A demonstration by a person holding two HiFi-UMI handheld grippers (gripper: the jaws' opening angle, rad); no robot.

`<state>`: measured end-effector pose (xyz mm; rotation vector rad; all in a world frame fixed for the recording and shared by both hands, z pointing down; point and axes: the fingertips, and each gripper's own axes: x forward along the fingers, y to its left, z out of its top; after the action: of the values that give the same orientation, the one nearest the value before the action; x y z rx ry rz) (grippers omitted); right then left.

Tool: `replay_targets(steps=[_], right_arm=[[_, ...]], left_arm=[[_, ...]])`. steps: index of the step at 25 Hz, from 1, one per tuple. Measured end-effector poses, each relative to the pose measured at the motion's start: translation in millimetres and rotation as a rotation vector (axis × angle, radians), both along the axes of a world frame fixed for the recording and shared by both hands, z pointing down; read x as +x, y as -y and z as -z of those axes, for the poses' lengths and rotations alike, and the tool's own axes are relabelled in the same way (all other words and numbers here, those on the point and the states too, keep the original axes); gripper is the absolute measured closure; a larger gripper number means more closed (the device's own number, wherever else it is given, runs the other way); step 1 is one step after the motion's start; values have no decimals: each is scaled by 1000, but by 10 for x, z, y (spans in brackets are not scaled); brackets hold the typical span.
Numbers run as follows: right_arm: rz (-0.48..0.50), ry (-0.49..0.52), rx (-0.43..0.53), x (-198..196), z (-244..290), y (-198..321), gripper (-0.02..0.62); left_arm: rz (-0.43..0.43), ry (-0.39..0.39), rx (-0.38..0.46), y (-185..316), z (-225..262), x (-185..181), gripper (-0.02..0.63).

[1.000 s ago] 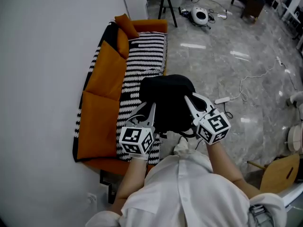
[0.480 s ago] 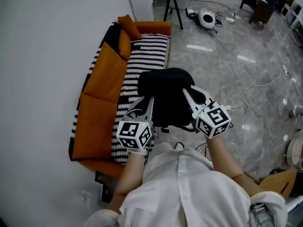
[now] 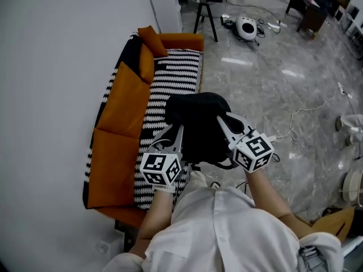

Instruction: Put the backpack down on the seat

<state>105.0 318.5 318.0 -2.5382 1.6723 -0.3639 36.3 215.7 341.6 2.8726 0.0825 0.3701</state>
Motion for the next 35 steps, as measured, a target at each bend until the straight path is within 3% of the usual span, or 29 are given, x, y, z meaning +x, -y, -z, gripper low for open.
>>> replay_targets(steps=[11, 18, 27, 35], right_arm=[[40, 12, -65, 628, -200, 972, 569], [96, 17, -53, 854, -231, 1667, 569], [312, 37, -59, 944, -367, 2660, 569], [637, 83, -113, 835, -762, 3616, 569]], left_arm=[[14, 19, -79, 931, -255, 604, 561], [56, 11, -80, 1530, -261, 724, 561], [255, 16, -101, 2297, -366, 618, 561], [554, 88, -135, 2896, -740, 352, 561]])
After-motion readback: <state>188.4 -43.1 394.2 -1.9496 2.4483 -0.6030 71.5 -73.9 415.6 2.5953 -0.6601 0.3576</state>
